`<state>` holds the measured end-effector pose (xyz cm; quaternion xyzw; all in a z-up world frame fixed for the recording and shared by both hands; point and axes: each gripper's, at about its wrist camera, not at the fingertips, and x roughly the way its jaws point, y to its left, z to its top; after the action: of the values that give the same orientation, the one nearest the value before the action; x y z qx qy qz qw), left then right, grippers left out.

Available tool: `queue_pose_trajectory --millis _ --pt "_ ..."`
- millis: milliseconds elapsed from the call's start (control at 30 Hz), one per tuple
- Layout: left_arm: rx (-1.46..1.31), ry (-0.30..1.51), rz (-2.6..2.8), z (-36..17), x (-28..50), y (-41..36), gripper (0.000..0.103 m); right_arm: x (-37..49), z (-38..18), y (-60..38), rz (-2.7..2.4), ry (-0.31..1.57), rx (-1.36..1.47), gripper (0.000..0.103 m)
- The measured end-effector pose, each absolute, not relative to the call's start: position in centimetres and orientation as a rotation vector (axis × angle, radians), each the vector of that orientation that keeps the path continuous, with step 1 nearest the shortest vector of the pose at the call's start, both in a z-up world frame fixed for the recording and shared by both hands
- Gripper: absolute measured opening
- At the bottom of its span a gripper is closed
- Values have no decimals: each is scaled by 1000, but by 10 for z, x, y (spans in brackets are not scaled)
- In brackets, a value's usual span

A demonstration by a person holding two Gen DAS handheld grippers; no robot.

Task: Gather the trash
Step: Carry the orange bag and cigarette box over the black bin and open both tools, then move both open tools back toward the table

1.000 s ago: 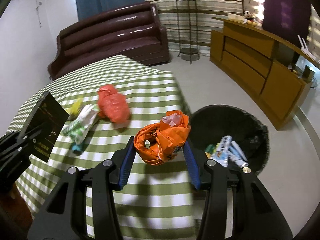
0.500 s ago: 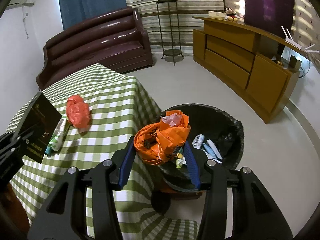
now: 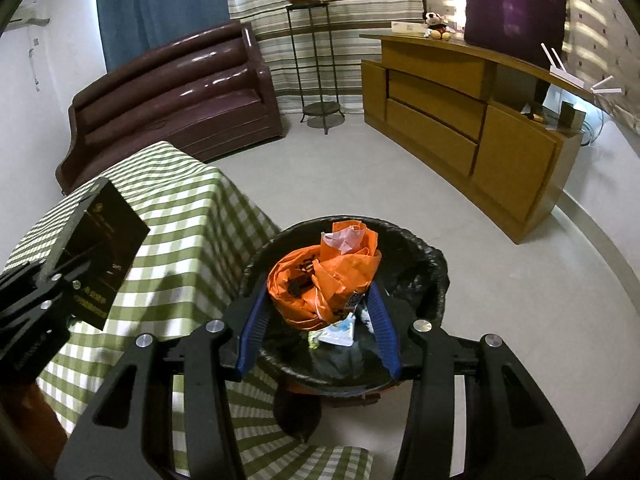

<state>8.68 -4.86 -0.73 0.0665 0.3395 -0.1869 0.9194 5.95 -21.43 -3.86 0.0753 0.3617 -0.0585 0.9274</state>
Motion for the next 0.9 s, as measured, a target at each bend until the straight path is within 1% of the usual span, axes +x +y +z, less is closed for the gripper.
queue_pose_trajectory --millis 300,767,867,900 --pt "170 718 -400 -21 106 -87 22 70 -44 -235 -146 734 165 46" --pt "189 769 -392 -37 131 -116 22 95 -60 -261 -171 750 189 47" --pt "202 777 -381 -39 133 -121 23 99 -64 -265 -172 763 204 49" --pt "202 782 -382 -40 133 -122 24 99 -65 -267 -173 764 209 53"
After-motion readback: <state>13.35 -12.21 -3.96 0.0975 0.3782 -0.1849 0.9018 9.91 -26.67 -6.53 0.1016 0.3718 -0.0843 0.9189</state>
